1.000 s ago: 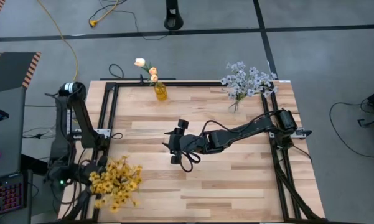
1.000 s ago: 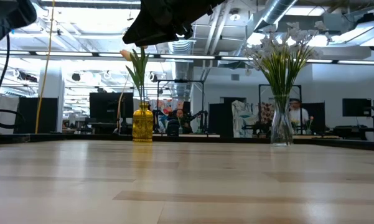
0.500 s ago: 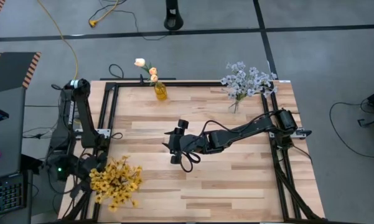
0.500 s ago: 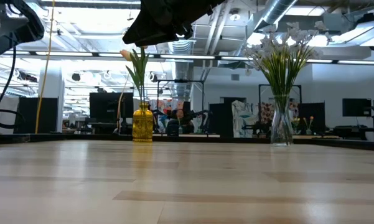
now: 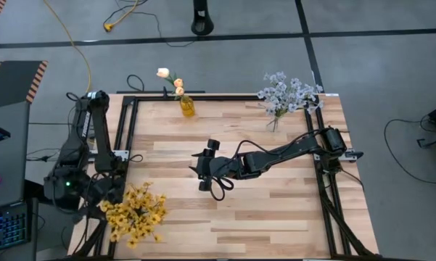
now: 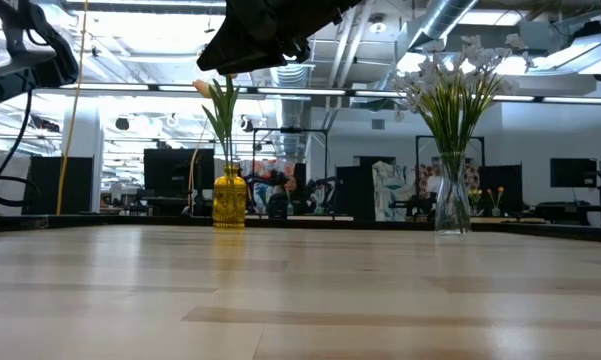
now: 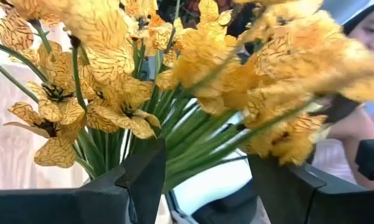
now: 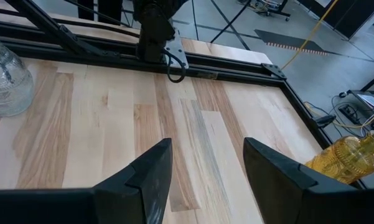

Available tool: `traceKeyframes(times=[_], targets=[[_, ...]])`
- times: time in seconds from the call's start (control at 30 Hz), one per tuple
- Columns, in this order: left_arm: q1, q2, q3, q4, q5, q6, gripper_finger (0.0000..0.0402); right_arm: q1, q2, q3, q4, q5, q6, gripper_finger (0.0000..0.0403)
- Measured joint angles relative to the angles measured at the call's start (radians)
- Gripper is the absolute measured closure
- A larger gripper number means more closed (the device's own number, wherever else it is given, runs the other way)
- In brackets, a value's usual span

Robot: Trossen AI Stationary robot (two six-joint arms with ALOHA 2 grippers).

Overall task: Sort flowers into vase by color
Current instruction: Put the yellow flowers into the bottom transparent vase

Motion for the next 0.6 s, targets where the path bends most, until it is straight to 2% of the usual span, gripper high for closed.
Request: traceKeyframes(times=[0.13, 0.23, 0.4, 0.6], targets=[[0.000, -0.034, 0.000, -0.001, 0.011, 0.000, 0.0187, 0.000, 0.000, 0.000, 0.000, 0.000, 0.000, 0.0179], [0.000, -0.061, 0.000, -0.006, 0.062, -0.010, 0.0188, 0.000, 0.000, 0.000, 0.000, 0.000, 0.000, 0.0179], [0.000, -0.066, 0.007, -0.087, 0.127, -0.127, 0.0188, 0.000, 0.000, 0.000, 0.000, 0.000, -0.001, 0.0179], [0.000, -0.066, 0.007, -0.115, 0.136, -0.165, 0.0187, 0.000, 0.000, 0.000, 0.000, 0.000, -0.009, 0.0179]])
